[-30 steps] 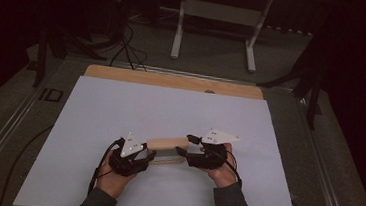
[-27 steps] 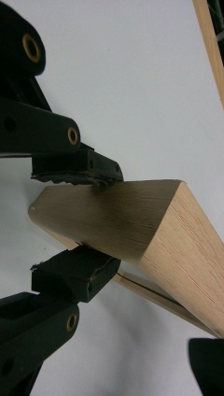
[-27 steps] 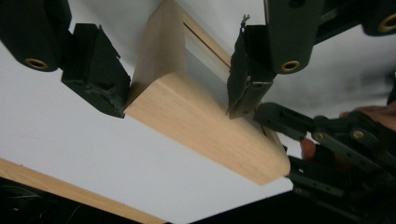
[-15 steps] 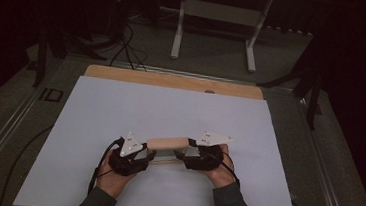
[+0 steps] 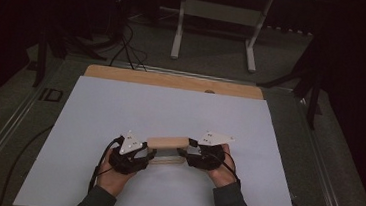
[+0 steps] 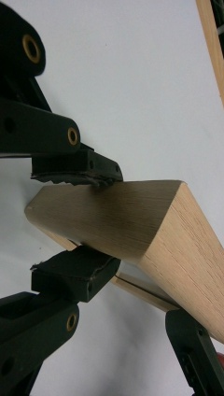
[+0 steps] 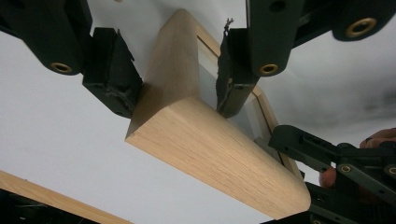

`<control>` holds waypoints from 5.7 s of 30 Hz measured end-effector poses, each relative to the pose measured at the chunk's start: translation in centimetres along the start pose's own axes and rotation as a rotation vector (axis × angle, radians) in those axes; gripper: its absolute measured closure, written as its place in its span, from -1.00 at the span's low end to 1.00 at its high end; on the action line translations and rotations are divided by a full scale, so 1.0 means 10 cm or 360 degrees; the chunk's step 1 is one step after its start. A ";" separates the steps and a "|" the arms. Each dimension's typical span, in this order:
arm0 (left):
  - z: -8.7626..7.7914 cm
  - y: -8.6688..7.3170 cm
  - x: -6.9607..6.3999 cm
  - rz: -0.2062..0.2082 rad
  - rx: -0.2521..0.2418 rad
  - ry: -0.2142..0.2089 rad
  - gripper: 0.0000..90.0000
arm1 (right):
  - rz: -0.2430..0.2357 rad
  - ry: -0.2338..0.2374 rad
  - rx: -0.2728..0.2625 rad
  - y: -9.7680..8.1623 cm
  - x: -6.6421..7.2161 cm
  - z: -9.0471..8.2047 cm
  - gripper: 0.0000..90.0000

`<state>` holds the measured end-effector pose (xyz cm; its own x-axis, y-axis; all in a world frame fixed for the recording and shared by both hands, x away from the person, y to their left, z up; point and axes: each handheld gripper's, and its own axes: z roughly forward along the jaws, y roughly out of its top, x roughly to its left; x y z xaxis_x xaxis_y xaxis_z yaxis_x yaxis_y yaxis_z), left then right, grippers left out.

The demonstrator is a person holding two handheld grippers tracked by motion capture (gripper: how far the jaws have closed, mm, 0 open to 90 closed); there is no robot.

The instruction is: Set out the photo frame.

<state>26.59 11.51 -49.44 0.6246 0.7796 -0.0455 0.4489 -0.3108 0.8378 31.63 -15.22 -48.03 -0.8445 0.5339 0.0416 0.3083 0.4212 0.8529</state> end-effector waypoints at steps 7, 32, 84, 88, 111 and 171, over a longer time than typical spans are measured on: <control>0.02 0.02 0.02 0.0008 -0.0007 -0.0018 0.26 | 0.0009 -0.0015 -0.0011 0.01 0.00 -0.01 0.12; 0.28 0.22 0.19 0.0138 -0.0046 0.0022 0.24 | 0.0097 -0.0219 -0.0055 0.06 -0.11 0.09 0.05; 0.56 0.09 0.40 -0.0055 -0.0022 0.0002 0.08 | 0.0229 -0.0251 0.0079 -0.12 -0.26 0.31 0.30; 0.58 0.09 0.40 -0.0071 -0.0008 -0.0001 0.03 | 0.0229 -0.0233 0.0083 -0.12 -0.24 0.31 0.21; 0.27 0.09 0.46 -0.0107 -0.0058 0.0090 -0.03 | 0.0244 -0.0232 0.0063 -0.09 -0.25 0.19 -0.04; -0.65 -0.30 0.78 -0.0172 -0.0077 0.0203 -0.03 | 0.0165 -0.0378 -0.0141 -0.34 -0.45 -0.52 -0.08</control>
<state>25.89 22.06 -48.80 0.4867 0.8708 -0.0702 0.4759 -0.1969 0.8571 32.12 -22.87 -48.42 -0.6808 0.7323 0.0167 0.3395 0.2953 0.8930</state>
